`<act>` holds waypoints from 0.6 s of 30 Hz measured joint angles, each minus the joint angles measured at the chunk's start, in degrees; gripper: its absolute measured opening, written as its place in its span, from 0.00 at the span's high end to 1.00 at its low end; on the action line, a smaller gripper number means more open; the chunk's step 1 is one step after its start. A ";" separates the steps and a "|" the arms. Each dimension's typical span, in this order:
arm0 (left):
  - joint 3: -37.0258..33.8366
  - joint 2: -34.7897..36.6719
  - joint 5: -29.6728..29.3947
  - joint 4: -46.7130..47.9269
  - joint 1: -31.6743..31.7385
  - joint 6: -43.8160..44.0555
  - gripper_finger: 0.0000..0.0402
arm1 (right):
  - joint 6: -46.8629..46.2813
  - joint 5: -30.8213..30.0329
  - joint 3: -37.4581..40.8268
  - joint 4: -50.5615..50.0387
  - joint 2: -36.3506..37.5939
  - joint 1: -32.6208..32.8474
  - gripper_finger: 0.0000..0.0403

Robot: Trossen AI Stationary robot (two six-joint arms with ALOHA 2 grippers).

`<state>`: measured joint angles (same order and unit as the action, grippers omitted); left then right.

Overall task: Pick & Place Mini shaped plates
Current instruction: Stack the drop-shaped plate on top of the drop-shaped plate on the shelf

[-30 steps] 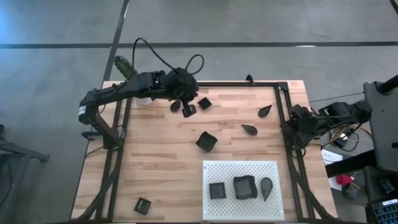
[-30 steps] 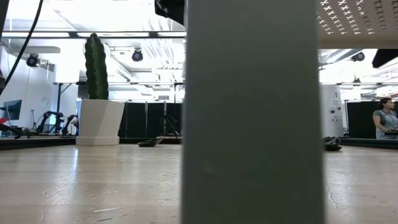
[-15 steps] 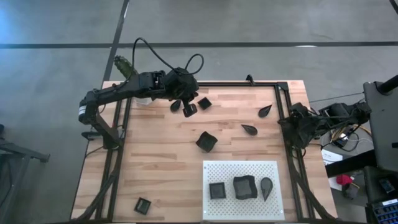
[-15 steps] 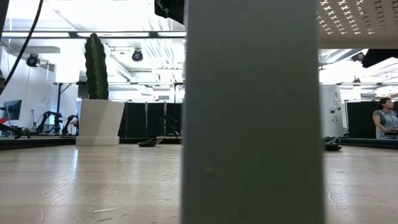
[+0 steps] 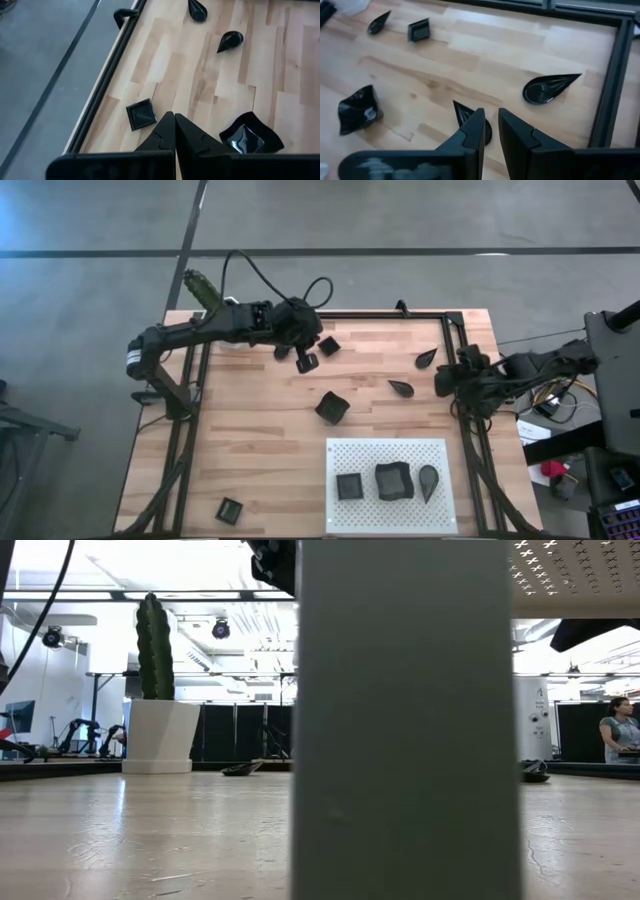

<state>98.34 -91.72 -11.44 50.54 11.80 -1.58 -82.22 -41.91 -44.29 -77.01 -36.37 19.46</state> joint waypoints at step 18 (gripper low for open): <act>-0.30 0.00 0.03 -0.51 -1.28 -2.87 1.00 | -2.31 2.57 6.59 16.53 -9.62 -8.90 0.87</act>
<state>98.04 -91.72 -11.42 50.04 10.52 -4.45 -84.53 -39.34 -37.70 -60.48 -46.00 10.56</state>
